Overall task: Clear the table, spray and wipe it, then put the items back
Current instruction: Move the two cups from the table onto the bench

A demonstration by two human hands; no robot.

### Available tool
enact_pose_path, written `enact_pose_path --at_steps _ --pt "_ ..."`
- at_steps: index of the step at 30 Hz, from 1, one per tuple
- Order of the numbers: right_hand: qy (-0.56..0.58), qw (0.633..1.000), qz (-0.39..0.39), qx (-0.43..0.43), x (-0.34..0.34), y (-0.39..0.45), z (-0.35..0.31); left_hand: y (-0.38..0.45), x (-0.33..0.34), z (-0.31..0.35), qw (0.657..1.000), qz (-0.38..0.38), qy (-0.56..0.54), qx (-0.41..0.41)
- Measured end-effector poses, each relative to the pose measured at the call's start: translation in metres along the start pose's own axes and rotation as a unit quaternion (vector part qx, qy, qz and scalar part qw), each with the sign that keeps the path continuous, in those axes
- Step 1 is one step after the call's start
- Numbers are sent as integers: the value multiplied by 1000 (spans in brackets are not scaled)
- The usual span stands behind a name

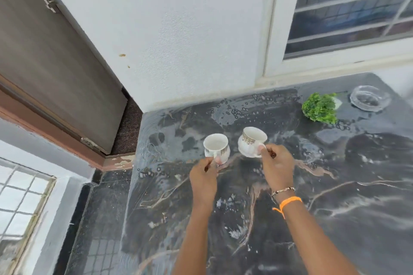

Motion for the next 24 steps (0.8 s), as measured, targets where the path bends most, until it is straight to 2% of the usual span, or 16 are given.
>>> enact_pose_path --at_steps 8,13,19,24 --pt "-48 993 94 53 -209 -14 118 -123 177 9 992 -124 0 9" --pt "-75 984 120 106 -324 -31 201 -202 281 -5 983 -182 8 -25" --pt "-93 964 182 173 -436 -46 279 -268 397 -4 966 -256 37 -13" --pt "-104 944 226 217 -495 -48 328 -295 485 -3 945 -322 57 15"
Point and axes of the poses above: each hand's wrist, its own y-axis towards the middle knuckle, its own x-axis out of the palm, z = x × y, the point moved 10 cm from there along y, towards the middle knuckle, and after that the axes turned 10 degrees about -y, right-handed, at the moved point
